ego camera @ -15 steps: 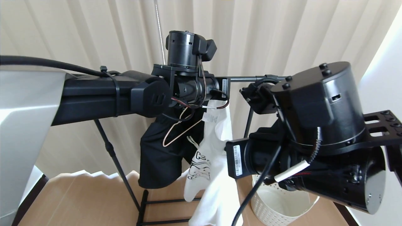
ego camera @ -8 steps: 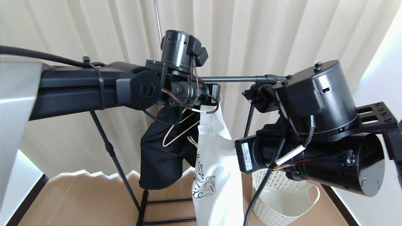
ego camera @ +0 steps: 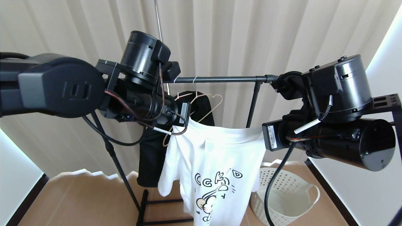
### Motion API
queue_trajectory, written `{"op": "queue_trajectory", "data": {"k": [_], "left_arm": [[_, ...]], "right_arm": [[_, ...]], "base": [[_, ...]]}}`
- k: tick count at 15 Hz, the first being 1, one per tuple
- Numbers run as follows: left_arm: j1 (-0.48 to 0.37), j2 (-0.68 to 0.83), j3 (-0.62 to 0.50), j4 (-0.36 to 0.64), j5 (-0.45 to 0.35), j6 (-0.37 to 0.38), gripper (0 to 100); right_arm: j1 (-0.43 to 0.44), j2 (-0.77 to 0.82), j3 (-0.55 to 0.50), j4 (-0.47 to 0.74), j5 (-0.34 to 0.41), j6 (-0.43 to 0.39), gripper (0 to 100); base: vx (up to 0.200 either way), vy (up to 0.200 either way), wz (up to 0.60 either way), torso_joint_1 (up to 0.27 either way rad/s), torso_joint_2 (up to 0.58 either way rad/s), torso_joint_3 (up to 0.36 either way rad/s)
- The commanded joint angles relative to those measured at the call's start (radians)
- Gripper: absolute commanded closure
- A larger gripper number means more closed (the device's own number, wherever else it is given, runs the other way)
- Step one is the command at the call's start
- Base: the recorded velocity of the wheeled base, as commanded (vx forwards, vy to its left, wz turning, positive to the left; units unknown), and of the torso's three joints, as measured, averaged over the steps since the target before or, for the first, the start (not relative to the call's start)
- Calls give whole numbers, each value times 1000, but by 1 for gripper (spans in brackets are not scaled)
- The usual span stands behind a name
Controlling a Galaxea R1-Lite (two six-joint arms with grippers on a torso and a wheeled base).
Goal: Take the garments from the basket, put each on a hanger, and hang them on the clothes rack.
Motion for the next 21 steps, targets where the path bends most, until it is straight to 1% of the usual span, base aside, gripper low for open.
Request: {"op": "queue_trajectory", "data": {"k": [1, 2, 3, 4, 5, 6, 7, 8, 9, 10, 12, 14, 15, 17, 18, 20, 21], "left_arm": [[-31, -143, 172, 2, 2, 1, 100], [-50, -158, 217, 2, 2, -2, 100], [-62, -166, 240, 1, 5, -2, 100], [-84, -177, 274, -1, 5, -2, 100], [-119, -193, 323, -4, 2, -5, 100], [-165, -195, 363, -7, -1, -8, 100], [-205, -190, 386, -8, -1, -21, 100], [-249, -170, 387, -10, 1, -51, 100], [-255, -164, 386, -10, 1, -56, 100], [-323, -117, 373, -48, 1, -107, 100], [-383, -62, 375, -169, 2, -166, 100], [-398, -26, 370, -255, 5, -237, 100], [-400, -25, 372, -271, 7, -246, 100], [-397, -29, 378, -268, 13, -245, 100], [-393, -37, 384, -265, 28, -245, 100], [-364, -92, 430, -263, 99, -243, 100], [-335, -126, 456, -263, 108, -243, 100]], "right_arm": [[-8, 120, -13, -127, -24, 5, 100], [-8, 175, -26, -192, -44, 8, 100], [-8, 198, -36, -222, -47, 14, 100], [-7, 225, -56, -254, -50, 49, 100], [-5, 265, -119, -268, -63, 126, 100], [-5, 293, -170, -273, -84, 184, 100], [-4, 310, -208, -273, -87, 226, 100], [-4, 322, -245, -273, -87, 278, 100], [-4, 325, -251, -273, -87, 286, 100], [-4, 351, -317, -273, -89, 361, 100], [-2, 368, -339, -274, -87, 418, 100], [-1, 368, -342, -288, -87, 433, 100], [-1, 367, -342, -290, -89, 434, 100], [-1, 362, -340, -288, -90, 433, 100], [-2, 359, -342, -287, -90, 431, 100], [-22, 325, -331, -276, -96, 419, 100], [-39, 304, -322, -276, -96, 401, 100]], "base": [[0, 0, 0, 0, 0, 0], [0, 0, 0, 0, 0, 0], [0, 0, 0, 0, 0, 0], [0, 0, 0, 0, 0, 0], [0, 0, 0, 0, 0, 0], [0, 0, 0, 0, 0, 0], [0, 0, 0, 0, 0, 0], [0, 0, 0, 0, 0, 0], [0, 0, 0, 0, 0, 0], [0, 0, 0, 0, 0, 0], [0, 0, 0, 0, 0, 0], [0, 0, 0, 0, 0, 0], [0, 0, 0, 0, 0, 0], [0, 0, 0, 0, 0, 0], [0, 0, 0, 0, 0, 0], [0, 0, 0, 0, 0, 0], [0, 0, 0, 0, 0, 0]]}}
